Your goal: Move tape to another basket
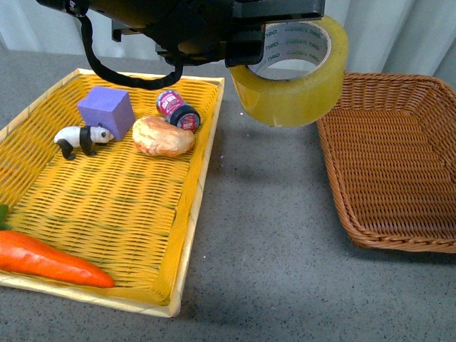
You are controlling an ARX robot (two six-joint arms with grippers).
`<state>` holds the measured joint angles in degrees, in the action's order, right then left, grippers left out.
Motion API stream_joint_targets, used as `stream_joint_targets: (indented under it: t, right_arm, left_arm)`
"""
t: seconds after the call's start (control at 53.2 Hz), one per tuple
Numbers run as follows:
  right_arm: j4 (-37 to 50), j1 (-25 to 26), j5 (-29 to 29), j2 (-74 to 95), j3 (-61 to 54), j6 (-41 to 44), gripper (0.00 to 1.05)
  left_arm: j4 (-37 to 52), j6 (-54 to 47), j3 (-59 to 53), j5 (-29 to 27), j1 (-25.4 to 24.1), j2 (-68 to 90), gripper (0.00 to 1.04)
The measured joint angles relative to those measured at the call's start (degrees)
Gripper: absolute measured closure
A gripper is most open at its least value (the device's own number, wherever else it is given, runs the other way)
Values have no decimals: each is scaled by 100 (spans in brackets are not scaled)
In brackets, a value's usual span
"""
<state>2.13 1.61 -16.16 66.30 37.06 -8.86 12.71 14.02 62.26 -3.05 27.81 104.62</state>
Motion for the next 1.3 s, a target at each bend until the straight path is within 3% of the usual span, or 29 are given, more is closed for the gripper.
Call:
stream_joint_targets:
  t: [0.075,0.451,0.77,1.165,1.297]
  right_arm:
    - [-407,-131,-356,603,601,-22,9]
    - [-1674,-758,-962,2691,2699,28,9]
    - [-2660,-994,-949,3818,4026,636,9]
    - [-3119,-1314,-791,4594,4863,1062,9]
    - [-3147,-1335,-791,4675,4948,1062,31]
  left_arm:
    - [0,0,0,4,2,0,89]
    - [0,0,0,4,11,0,89]
    - [0,0,0,4,11,0,89]
    - [0,0,0,7,11,2,89]
    - [0,0,0,0,11,2,89]
